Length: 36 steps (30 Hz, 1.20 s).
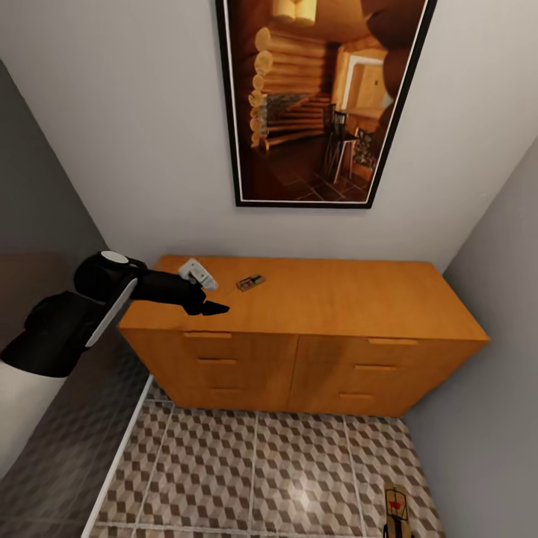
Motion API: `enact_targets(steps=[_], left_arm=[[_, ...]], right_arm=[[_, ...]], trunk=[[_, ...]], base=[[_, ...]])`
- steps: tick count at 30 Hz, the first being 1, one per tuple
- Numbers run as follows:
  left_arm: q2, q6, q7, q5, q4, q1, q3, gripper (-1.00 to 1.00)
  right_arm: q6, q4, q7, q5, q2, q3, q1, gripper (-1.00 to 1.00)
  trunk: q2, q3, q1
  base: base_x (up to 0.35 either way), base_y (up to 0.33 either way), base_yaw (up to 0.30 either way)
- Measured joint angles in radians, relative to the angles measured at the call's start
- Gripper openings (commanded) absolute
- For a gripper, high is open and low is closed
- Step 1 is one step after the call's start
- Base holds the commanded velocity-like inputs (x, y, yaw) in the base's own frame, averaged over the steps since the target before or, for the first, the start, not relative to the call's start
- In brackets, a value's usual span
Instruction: Take the four mousetraps from the cabinet in the bathroom and place them on the bathroom floor. Make sure all four end up on the same floor surface, and ensure that at least two of them are either under or directly next to the same bathroom sink.
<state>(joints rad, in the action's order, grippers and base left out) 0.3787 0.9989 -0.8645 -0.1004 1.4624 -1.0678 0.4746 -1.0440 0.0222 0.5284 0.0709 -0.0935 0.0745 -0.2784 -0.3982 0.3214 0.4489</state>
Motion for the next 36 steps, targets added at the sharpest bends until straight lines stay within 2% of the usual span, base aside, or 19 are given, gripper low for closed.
enact_targets(steps=[4, 7, 16, 29, 36], left_arm=[[-0.001, -0.001, 0.000, 0.002, -0.002, 0.000, 0.049, 1.00], [-0.001, -0.001, 0.000, 0.007, -0.002, 0.000, 0.062, 1.00], [0.000, -0.002, 0.002, 0.016, -0.008, 0.000, 0.068, 1.00], [-0.003, -0.003, 0.003, 0.017, -0.040, 0.000, 0.074, 1.00], [-0.006, -0.004, 0.004, 0.017, -0.057, 0.000, 0.114, 1.00]], right_arm=[[0.000, 0.000, 0.000, 0.000, 0.000, 0.000, 0.000, -1.00], [0.000, 0.000, 0.000, 0.000, 0.000, 0.000, 0.000, -1.00], [0.000, 0.000, 0.000, 0.000, 0.000, 0.000, 0.000, -1.00], [0.000, 0.000, 0.000, 0.000, 0.000, 0.000, 0.000, -1.00], [0.000, 0.000, 0.000, 0.000, 0.000, 0.000, 0.000, -1.00]], trunk=[[0.000, 0.000, 0.000], [0.000, 0.000, 0.000], [0.000, 0.000, 0.000], [0.000, 0.000, 0.001], [0.000, 0.001, 0.001]], base=[[0.321, 0.000, 0.000], [0.314, 0.000, 0.000], [0.227, 0.000, 0.000], [0.020, 0.000, 0.000], [0.000, 0.000, 0.000]])
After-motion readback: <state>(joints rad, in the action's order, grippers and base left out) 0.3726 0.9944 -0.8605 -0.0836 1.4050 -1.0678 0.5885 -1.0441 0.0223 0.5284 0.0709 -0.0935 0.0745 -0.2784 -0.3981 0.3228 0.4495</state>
